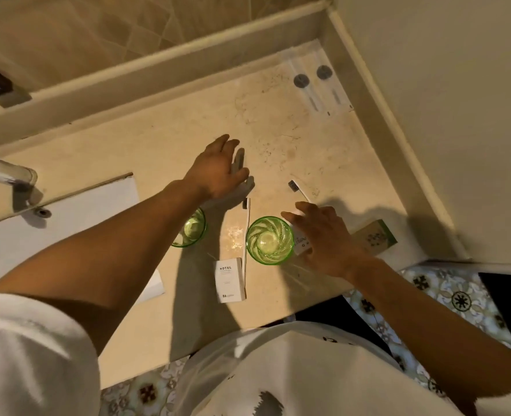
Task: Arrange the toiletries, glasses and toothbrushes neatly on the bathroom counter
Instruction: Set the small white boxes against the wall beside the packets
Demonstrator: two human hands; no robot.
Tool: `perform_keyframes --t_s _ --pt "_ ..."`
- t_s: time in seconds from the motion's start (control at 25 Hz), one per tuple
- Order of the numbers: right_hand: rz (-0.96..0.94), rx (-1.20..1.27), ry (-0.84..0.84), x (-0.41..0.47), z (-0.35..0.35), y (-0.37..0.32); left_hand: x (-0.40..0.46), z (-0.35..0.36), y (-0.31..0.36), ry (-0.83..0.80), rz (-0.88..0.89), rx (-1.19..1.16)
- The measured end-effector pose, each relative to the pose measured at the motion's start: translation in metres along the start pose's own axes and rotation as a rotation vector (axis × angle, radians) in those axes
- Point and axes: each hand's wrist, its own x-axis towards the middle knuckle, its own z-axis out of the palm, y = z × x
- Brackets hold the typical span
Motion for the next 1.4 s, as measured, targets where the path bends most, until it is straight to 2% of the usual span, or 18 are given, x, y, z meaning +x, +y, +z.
perform_keyframes --t_s 0.2,0.36,0.6,0.76,0.96,1.12,1.4 --pt "-0.038 -0.051 -0.029 0.008 -0.001 0.011 -0.002 -0.005 -0.007 0.038 -0.038 0.014" --pt "-0.065 0.023 0.045 0.020 -0.013 0.013 0.011 -0.006 -0.013 0.053 -0.070 0.020" --pt "0.073 0.183 0.226 0.092 -0.062 0.032 0.049 -0.001 -0.023 0.081 -0.120 0.017" --pt "0.250 0.477 0.265 0.148 -0.081 0.035 0.089 0.009 -0.035 0.158 -0.146 0.108" --pt "0.348 0.261 0.498 0.210 -0.085 0.031 0.131 0.023 -0.052 0.320 -0.158 0.112" --pt "0.434 0.263 0.472 0.242 -0.085 0.019 0.128 0.029 -0.060 0.383 -0.144 0.077" --pt "0.233 0.230 0.497 0.282 -0.092 0.022 0.129 0.028 -0.061 0.408 -0.144 0.069"
